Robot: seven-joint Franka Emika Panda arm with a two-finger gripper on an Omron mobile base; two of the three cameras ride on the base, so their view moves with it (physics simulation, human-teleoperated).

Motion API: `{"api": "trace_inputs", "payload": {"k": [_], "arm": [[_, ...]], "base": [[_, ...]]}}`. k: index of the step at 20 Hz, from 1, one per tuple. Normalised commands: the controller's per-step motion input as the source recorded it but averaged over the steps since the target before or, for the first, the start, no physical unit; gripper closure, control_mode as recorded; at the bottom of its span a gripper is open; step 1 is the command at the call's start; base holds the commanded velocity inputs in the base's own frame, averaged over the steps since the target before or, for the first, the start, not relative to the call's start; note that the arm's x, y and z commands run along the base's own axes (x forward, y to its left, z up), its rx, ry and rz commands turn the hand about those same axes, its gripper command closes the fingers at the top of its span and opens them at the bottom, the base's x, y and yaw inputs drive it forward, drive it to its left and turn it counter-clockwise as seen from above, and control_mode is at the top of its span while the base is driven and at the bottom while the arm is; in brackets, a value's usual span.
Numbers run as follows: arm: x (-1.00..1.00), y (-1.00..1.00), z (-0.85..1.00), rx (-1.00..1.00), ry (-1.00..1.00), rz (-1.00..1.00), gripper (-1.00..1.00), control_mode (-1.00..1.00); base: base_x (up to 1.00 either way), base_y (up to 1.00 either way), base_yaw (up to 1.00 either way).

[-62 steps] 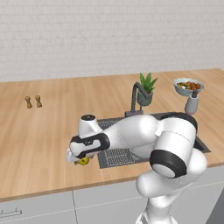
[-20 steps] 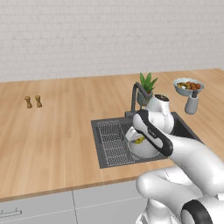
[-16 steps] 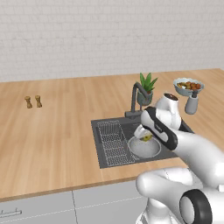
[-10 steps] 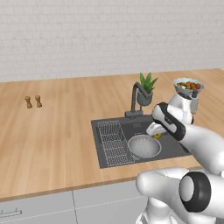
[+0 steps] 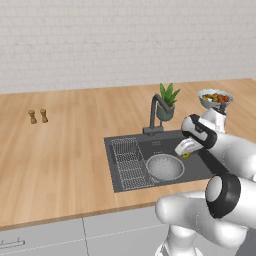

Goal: Put the colander in the sink, put the pear in the colander, and turn on the sink faucet and pour water over the colander.

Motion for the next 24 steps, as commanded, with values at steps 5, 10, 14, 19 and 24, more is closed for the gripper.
{"api": "trace_inputs", "payload": {"k": [5, 10, 14, 19, 24], "arm": [[0.26, 0.00, -0.36, 0.03, 0.00, 0.08, 1.00, -1.00], [0.41, 0.00, -0.48, 0.02, 0.00, 0.07, 1.00, -1.00], [0.48, 0.00, -0.32, 0.02, 0.00, 0.08, 1.00, -1.00], [0.40, 0.00, -0.18, 0.03, 0.00, 0.07, 1.00, -1.00], [0.13, -0.05, -0.35, 0.00, 0.00, 0.05, 1.00, -1.00]], "base": [[0.00, 0.00, 0.00], [0.00, 0.00, 0.00], [0.00, 0.00, 0.00], [0.00, 0.00, 0.00], [0.00, 0.00, 0.00]]}}
